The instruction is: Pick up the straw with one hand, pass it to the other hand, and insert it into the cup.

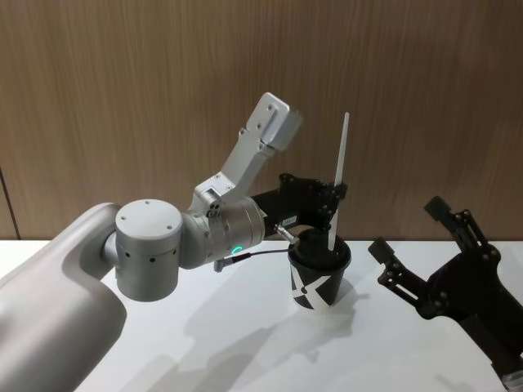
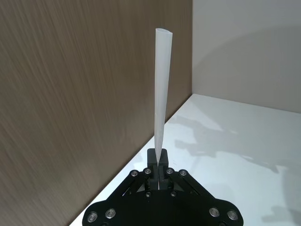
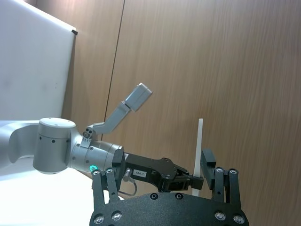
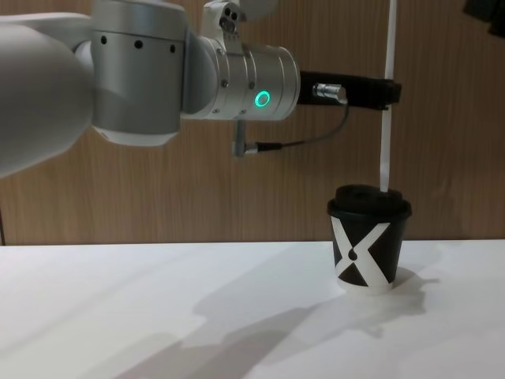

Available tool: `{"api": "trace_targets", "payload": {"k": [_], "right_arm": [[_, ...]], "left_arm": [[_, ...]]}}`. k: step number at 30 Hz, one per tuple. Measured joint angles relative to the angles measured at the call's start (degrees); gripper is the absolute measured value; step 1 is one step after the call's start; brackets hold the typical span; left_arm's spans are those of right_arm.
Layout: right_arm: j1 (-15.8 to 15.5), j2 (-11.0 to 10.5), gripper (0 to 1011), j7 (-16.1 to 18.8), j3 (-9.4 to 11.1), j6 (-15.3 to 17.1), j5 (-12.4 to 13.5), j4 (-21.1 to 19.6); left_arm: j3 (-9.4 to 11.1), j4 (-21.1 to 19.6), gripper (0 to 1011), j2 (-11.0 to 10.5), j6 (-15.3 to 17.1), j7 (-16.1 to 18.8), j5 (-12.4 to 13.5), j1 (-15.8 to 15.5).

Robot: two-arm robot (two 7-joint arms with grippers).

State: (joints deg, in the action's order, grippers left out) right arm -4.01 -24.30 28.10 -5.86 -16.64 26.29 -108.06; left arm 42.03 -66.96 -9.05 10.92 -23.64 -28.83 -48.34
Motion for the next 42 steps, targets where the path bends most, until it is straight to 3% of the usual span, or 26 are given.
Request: {"api": "trace_targets", "payload": {"k": [29, 42], "right_arm": [[0.0, 0.0, 1001, 0.0, 0.0, 0.0, 0.0, 0.0], [0.0, 0.0, 1001, 0.0, 0.0, 0.0, 0.0, 0.0]], "left_arm": [[-0.6, 3.4, 14, 2.0, -0.4, -0.7, 1.4, -0.3], [-0.9, 4.0, 353, 2.4, -0.2, -0.4, 1.7, -0.2]]}}
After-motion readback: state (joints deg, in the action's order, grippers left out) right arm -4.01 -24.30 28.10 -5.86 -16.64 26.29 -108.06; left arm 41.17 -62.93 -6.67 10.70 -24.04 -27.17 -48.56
